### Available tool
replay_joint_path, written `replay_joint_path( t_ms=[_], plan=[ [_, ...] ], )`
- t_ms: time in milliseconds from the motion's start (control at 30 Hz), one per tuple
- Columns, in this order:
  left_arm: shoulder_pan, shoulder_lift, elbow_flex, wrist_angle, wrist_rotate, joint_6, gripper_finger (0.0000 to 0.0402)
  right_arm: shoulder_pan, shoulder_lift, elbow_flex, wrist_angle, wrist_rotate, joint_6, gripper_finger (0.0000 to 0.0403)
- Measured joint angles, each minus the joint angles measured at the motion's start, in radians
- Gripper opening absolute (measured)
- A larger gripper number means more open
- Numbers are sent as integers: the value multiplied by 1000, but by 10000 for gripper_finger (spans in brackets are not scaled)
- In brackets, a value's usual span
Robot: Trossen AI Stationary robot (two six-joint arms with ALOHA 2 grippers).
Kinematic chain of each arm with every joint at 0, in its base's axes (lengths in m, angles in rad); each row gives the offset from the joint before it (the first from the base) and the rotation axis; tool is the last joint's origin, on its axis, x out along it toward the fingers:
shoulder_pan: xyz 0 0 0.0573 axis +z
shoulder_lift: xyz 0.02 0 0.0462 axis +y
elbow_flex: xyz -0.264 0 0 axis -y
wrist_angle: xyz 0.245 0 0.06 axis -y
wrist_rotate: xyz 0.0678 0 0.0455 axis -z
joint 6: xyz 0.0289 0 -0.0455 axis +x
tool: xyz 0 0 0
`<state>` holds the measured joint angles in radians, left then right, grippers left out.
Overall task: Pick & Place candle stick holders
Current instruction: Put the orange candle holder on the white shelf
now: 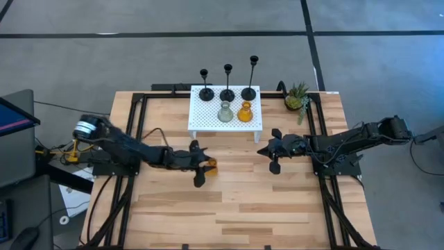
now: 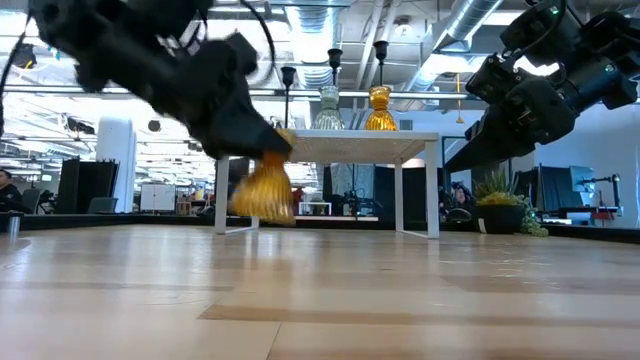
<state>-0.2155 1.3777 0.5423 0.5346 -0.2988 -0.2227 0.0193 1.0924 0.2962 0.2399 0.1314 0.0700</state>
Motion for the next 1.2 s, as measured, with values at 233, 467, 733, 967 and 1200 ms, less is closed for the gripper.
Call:
replay_joint_path(
  t_ms=[233, 467, 733, 967, 1200],
  plan=[
    [-56, -248, 0, -93, -119, 0, 138, 0, 0, 0, 0, 0, 0, 0],
    [-21, -455, 0, -112, -200, 42, 138, -1, 0, 0, 1, 0, 0, 0],
    [117, -516, 37, -123, -286, 173, 137, -1, 0, 0, 1, 0, 0, 0],
    [259, -439, 192, -297, -284, 201, 137, -1, 0, 0, 1, 0, 0, 0],
    [378, -370, 232, -333, -199, 165, 143, -1, 0, 0, 0, 0, 1, 0]
  ],
)
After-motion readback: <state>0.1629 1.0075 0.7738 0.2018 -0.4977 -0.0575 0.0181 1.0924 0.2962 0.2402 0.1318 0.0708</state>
